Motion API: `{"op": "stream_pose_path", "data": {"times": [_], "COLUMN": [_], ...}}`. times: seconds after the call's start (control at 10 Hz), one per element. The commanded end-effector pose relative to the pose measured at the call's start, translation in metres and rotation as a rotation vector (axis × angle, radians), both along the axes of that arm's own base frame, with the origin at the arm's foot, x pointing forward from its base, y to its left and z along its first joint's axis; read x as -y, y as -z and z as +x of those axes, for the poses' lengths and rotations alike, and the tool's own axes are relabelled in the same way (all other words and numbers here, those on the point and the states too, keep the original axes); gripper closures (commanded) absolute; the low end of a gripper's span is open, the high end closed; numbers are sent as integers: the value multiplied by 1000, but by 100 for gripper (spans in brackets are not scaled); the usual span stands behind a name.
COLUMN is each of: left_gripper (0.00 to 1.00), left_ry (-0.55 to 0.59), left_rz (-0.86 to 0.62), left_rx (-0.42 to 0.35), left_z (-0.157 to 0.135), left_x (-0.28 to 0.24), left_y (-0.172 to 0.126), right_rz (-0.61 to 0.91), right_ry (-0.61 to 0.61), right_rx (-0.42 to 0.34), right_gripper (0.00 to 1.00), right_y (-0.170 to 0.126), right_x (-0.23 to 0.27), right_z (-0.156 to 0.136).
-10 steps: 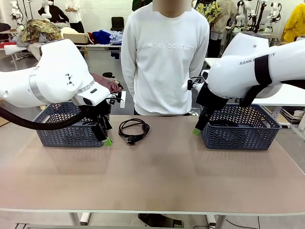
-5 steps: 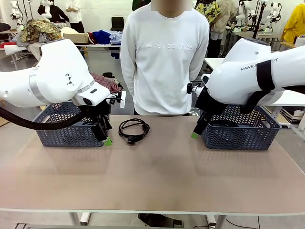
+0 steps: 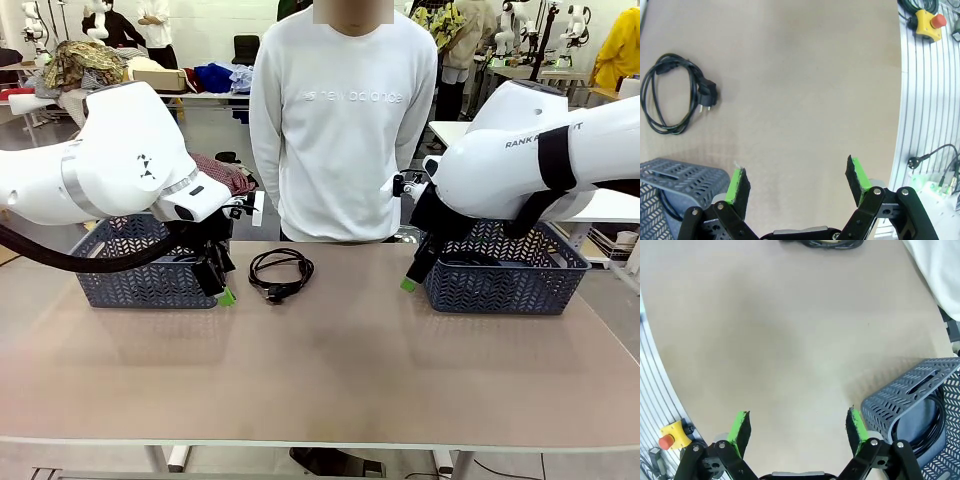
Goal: Organize the cables according to human instructions.
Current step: Pick up a bundle of cables and place it in the basket indicated by the human.
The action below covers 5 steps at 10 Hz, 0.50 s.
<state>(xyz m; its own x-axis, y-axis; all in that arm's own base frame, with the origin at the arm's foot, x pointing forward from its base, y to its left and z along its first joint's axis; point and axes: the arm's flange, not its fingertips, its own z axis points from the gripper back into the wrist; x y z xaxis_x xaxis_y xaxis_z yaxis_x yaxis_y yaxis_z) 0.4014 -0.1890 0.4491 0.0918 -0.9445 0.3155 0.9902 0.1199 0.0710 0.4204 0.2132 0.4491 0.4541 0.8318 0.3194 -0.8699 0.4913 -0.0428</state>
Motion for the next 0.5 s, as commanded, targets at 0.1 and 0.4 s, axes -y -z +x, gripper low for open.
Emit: {"op": "stream_pose_path", "data": {"times": [0.1, 0.4], "left_gripper": [0, 0], "left_ry": [-2, -2], "left_rz": [5, 5], "left_rx": [0, 0], "left_z": [0, 0], "left_x": [-2, -2], "left_y": [-1, -1], "right_rz": [-2, -2], "right_ry": [-2, -2], "right_rx": [1, 1], "right_gripper": [0, 0], "right_y": [-1, -1], "right_x": [-1, -1], "right_z": [1, 1]}}
